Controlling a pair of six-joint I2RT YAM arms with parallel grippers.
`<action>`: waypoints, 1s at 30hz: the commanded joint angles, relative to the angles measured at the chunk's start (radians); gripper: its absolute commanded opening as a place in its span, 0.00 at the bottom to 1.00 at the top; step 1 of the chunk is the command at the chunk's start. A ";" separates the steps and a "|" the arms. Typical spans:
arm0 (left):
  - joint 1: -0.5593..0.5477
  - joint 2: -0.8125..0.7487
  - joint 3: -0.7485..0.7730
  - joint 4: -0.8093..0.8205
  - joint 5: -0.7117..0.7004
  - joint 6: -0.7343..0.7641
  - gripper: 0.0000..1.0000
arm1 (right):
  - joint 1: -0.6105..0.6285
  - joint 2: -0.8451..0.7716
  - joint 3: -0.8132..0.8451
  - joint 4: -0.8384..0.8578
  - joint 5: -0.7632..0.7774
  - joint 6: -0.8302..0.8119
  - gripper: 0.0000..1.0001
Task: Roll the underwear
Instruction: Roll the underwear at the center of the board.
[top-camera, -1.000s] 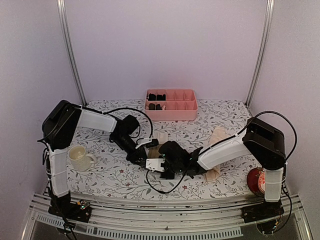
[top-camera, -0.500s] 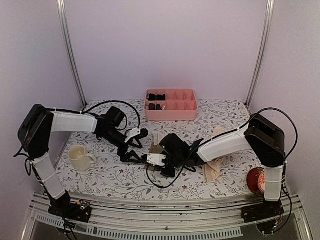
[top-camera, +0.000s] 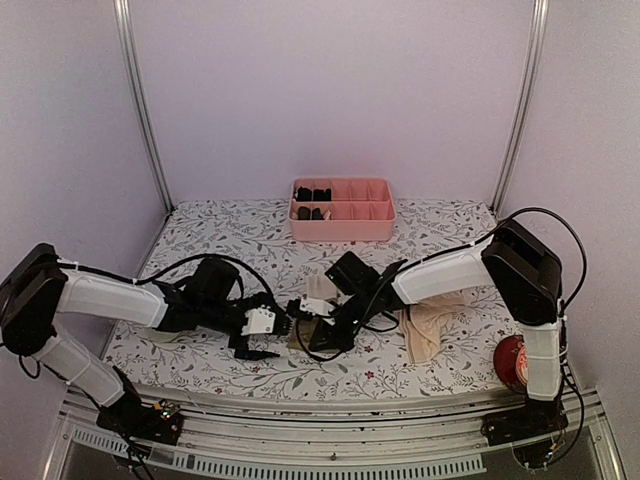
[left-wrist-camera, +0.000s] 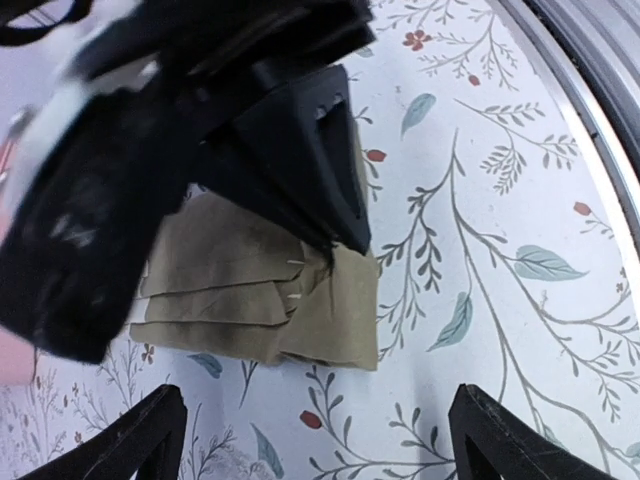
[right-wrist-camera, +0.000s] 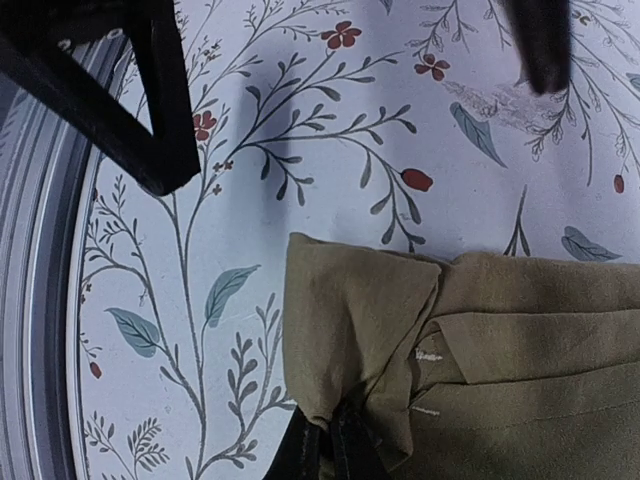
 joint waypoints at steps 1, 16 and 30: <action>-0.097 -0.006 -0.048 0.143 -0.136 0.081 0.92 | -0.021 0.065 0.021 -0.091 -0.082 0.044 0.04; -0.224 0.142 -0.014 0.186 -0.341 0.047 0.64 | -0.033 0.086 0.038 -0.099 -0.065 0.059 0.04; -0.234 0.241 0.087 0.112 -0.329 -0.037 0.19 | -0.051 0.041 -0.008 -0.094 -0.039 0.059 0.04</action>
